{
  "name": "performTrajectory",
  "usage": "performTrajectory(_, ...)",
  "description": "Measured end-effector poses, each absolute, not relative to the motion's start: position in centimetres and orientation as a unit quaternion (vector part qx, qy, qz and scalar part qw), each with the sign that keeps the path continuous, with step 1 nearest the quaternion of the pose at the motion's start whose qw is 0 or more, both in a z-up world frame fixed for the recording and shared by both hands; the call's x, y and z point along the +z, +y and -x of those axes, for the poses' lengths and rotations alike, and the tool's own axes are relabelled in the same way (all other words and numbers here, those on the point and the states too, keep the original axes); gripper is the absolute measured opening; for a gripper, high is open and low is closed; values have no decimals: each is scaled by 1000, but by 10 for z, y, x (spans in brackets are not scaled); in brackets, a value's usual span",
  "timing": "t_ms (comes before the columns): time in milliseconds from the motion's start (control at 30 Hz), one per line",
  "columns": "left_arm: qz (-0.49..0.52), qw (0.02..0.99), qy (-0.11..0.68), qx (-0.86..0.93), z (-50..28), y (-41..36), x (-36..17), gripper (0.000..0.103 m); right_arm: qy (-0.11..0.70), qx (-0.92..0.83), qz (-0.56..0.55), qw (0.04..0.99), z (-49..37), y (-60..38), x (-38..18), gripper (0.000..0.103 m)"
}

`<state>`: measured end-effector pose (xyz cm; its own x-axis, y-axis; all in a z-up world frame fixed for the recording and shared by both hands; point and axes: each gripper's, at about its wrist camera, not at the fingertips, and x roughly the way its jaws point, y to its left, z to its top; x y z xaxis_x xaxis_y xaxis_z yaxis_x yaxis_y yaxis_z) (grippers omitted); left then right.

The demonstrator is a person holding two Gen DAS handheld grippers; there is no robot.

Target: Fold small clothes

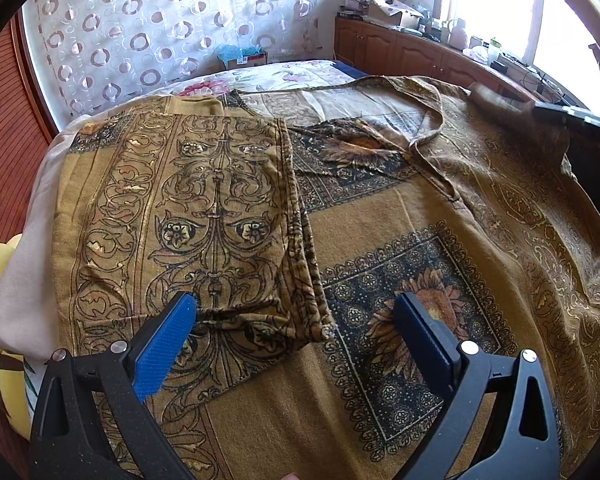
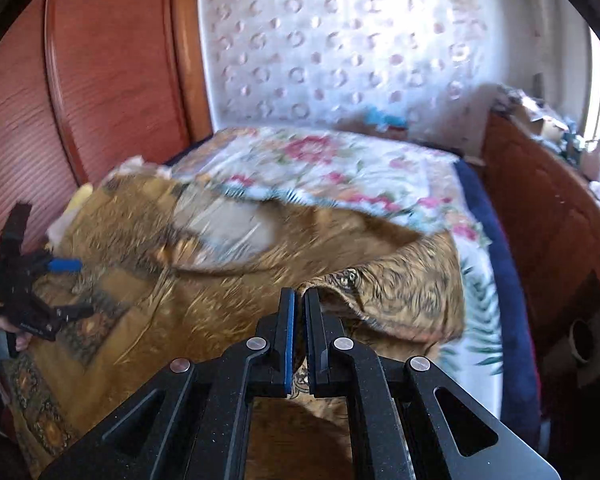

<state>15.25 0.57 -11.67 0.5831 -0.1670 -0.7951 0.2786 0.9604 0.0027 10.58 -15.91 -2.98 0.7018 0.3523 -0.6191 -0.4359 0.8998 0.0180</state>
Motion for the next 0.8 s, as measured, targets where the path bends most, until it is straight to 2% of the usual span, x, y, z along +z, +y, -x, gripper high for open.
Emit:
performTrajectory(67, -64, 887, 439, -125, -152, 6, -117, 100, 332, 219, 67, 915, -104, -162, -35, 5)
performTrajectory(133, -64, 887, 439, -125, -152, 6, -117, 100, 334, 217, 68, 915, -102, -171, -33, 19)
performTrajectory(233, -64, 887, 439, -125, -153, 6, -117, 100, 327, 201, 69, 921, -101, -185, -25, 26)
performTrajectory(367, -64, 887, 439, -126, -153, 6, -117, 100, 334, 160, 61, 927, -113, -202, -23, 29)
performTrajectory(600, -64, 887, 439, -126, -153, 6, -117, 100, 377, 88, 34, 921, -165, -219, -53, 30)
performTrajectory(667, -64, 887, 439, -126, -153, 6, -117, 101, 385, 75, 22, 919, -179, -225, -58, 38)
performTrajectory(800, -64, 887, 439, -126, -152, 6, -117, 101, 387, 74, -6, 919, -195, -230, -58, 39)
